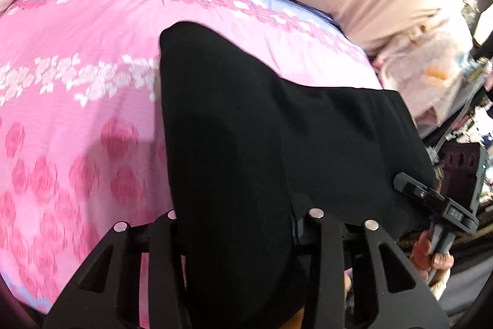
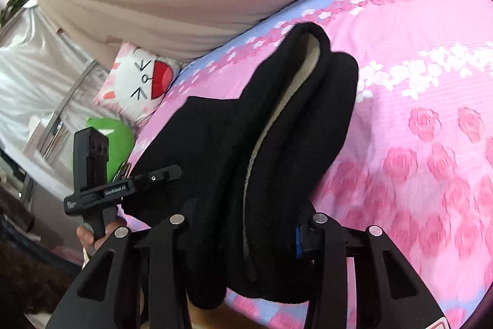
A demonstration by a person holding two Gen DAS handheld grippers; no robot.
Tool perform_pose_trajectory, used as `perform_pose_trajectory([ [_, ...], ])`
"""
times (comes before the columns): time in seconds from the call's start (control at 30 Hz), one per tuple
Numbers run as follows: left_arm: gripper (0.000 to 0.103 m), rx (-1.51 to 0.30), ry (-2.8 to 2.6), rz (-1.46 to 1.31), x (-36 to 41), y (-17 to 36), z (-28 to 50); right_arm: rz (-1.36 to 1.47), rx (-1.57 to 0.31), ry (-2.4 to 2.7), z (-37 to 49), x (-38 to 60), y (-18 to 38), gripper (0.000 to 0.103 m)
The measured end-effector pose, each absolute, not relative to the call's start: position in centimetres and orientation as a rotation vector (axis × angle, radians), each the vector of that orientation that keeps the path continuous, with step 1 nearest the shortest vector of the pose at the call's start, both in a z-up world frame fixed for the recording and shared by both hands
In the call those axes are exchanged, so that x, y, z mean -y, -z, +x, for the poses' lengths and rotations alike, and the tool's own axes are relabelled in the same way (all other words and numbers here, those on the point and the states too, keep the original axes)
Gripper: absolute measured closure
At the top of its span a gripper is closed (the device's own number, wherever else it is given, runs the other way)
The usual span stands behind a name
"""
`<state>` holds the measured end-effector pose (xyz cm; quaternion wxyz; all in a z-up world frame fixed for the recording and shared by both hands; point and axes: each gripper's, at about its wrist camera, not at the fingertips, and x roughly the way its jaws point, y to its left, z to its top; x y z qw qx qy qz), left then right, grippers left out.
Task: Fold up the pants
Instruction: 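Lift the folded trousers off the bed with both tools and carry them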
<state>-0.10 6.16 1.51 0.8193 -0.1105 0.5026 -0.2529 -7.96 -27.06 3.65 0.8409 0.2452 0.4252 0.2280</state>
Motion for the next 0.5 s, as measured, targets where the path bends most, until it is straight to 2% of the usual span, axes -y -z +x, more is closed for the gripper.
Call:
perform_pose_trajectory([
  [0.03,0.065,-1.085,0.550,-0.245,-6.6,-1.2,-0.7,0.518,-0.907,-0.476,-8.7,27.1,-3.6,0.064],
  [0.1,0.056,-1.114,0.546,-0.255,-7.0,0.0,-1.3,0.531,-0.946,-0.452,-9.9,27.6,-2.1,0.061],
  [0.13,0.044,-1.134,0.528,-0.254,-6.9,1.1,-1.3,0.543,-0.977,-0.426,-10.1,28.0,-0.6,0.056],
  [0.17,0.033,-1.148,0.513,-0.269,-6.9,2.2,-1.1,0.553,-1.000,-0.409,-10.0,28.3,0.5,0.047],
  [0.27,0.012,-1.114,0.542,-0.267,-6.3,2.1,-1.1,0.645,-0.972,-0.435,-10.2,29.5,2.5,0.045],
  [0.3,0.008,-1.107,0.538,-0.249,-5.8,2.1,-1.0,0.632,-0.975,-0.435,-10.2,29.3,2.4,0.041],
  [0.37,0.005,-1.079,0.513,-0.195,-4.6,2.1,-1.0,0.601,-0.966,-0.447,-10.1,28.5,2.1,0.020],
  [0.4,0.005,-1.067,0.496,-0.178,-4.3,2.1,-1.0,0.575,-0.958,-0.454,-10.0,27.8,1.9,0.016],
  [0.5,0.005,-1.043,0.481,-0.202,-4.3,2.1,-0.8,0.510,-0.932,-0.433,-9.8,26.3,1.8,0.015],
])
